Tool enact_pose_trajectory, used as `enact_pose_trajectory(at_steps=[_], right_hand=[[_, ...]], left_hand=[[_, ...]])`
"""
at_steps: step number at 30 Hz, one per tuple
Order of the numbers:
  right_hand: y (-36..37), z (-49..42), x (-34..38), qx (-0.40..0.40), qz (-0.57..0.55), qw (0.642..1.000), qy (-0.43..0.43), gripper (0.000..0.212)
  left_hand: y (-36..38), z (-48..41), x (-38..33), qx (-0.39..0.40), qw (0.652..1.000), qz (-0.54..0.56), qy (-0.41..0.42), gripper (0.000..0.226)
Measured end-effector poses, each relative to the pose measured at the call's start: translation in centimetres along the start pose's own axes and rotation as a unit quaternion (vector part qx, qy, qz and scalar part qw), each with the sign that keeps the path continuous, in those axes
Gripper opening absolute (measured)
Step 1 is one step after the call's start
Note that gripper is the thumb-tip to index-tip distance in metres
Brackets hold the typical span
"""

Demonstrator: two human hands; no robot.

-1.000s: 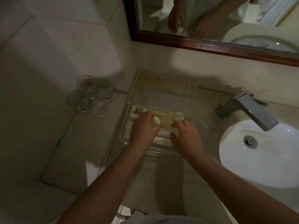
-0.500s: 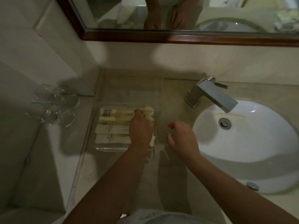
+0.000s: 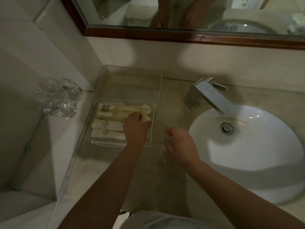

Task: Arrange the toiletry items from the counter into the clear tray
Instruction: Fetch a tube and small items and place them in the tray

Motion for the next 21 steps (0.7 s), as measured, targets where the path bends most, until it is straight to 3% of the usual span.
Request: enact_pose_trajectory(at_steps=[16,21], right_hand=[[0.7,2.2,1.3,-0.060,0.006,0.996,0.059,0.024],[0.3,2.9,1.8,-0.091,0.005,0.993,0.080,0.022]], left_hand=[[-0.7,-0.1,1.6,0.073,0.996,-0.034,-0.032,0.009],[-0.9,-0.6,1.6,0.078,0.995,-0.067,-0.017,0.012]])
Point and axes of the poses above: each hand's wrist, its own z-axis away from the middle knuckle, its own y-axis out of the palm, x = y × z, the point moved 4 cm from there along -z, towards the middle knuckle, and after that the axes turned 14 degrees about x, right-handed, at the moved point
